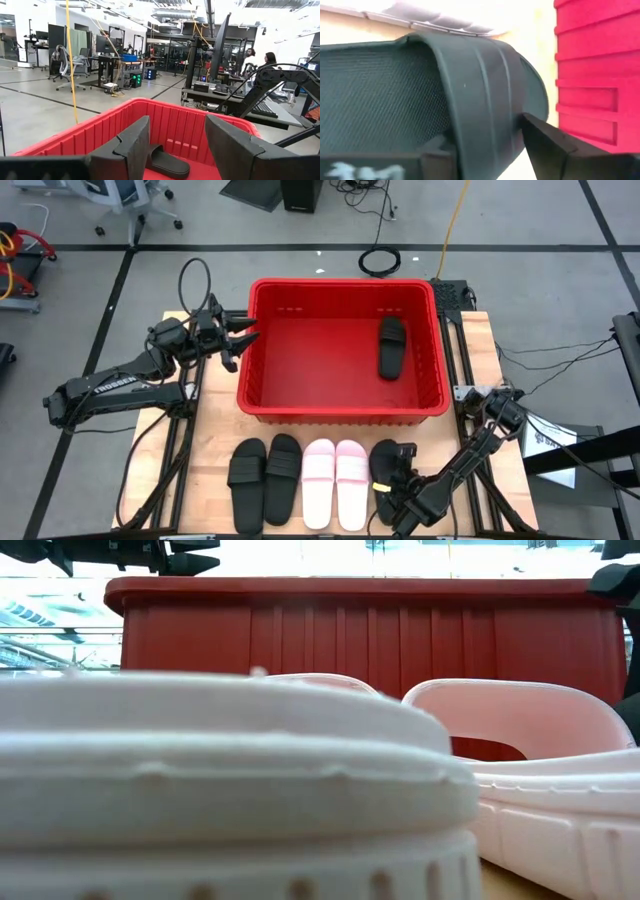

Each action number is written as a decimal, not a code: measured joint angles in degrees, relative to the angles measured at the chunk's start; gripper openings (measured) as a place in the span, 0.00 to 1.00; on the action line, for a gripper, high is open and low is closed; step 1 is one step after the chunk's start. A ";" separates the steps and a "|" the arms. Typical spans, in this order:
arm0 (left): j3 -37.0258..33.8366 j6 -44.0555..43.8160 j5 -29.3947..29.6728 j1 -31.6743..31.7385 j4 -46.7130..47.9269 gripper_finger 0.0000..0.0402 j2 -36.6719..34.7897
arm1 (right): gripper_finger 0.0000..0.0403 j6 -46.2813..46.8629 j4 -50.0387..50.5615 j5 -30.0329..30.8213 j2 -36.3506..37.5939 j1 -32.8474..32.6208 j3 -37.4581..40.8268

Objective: Pick and place slides into bin
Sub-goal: Put the black slipper into the red container

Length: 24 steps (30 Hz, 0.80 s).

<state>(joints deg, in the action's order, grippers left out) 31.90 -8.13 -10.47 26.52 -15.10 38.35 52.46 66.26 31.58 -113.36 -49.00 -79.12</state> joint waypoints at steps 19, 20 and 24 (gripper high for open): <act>0.00 0.10 0.03 0.02 0.32 0.49 0.00 | 0.01 -2.01 1.51 -2.30 1.51 1.12 0.97; 0.00 0.10 0.05 0.02 0.34 0.49 0.00 | 0.02 -2.07 1.90 -2.38 2.02 1.27 1.03; 0.00 0.12 0.08 0.02 0.39 0.49 0.00 | 0.01 -2.41 3.94 -2.76 5.10 1.36 1.03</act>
<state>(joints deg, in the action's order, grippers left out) 31.90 -8.01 -10.39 26.55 -14.72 38.35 50.05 70.20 28.83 -108.27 -47.64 -78.08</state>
